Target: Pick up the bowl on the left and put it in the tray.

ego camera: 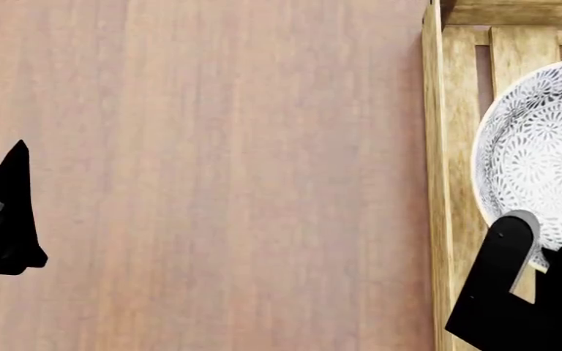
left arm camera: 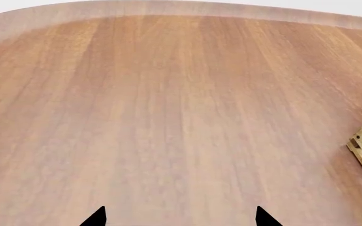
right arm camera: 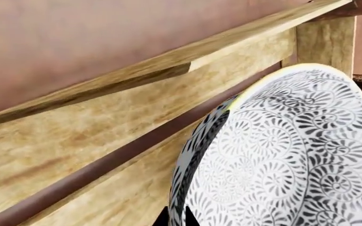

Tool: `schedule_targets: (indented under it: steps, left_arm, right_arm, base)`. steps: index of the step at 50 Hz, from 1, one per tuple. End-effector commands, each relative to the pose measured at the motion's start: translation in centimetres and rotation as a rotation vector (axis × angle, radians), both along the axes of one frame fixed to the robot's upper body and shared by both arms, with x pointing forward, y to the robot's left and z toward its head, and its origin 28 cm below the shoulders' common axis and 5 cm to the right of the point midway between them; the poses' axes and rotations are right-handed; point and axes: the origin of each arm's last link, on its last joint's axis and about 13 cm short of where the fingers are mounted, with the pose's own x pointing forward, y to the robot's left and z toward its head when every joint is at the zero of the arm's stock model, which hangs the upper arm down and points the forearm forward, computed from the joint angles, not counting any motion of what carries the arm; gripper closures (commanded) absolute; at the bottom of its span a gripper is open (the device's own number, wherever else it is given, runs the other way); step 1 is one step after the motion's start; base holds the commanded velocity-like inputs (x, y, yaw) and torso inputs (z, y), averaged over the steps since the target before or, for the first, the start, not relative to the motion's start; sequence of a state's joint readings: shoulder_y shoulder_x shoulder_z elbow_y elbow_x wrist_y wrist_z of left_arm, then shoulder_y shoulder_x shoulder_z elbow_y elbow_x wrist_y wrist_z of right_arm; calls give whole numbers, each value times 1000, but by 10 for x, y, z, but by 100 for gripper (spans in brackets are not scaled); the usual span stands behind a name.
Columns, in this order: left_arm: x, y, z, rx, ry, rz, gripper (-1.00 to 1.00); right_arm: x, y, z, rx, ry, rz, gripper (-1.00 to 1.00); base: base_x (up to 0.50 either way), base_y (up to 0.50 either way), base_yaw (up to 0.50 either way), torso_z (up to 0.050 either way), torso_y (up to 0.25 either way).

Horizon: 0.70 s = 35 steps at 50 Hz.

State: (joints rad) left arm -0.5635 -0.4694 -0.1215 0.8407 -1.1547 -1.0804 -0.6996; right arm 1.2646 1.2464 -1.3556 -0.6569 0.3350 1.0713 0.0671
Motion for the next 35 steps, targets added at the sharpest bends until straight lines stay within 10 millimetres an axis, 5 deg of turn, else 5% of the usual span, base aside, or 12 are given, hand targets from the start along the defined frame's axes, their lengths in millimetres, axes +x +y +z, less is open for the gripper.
schedule_targets:
  steps: [1,31,32,35]
  left_arm:
    - [1,0,-1,0,3,2,-100]
    - [0,1,-1,1,2,4,-100]
    - [0,1,-1,1,2,5,-100]
    - [0,1,0,0,1,4,-100]
  right_arm:
    - [6,0,-4,-21,-34,0,100]
    - [10,1,-9,-22,-24,6,100]
    - [9,1,-10,-26,-23,9,-100]
    - [9,1,-9,-27,-22,10,-100]
  base:
    - [0,0,0,0,0]
    - [0,0,0,-1,0]
    - [0,0,0,0,-10]
    - [0,0,0,0,0]
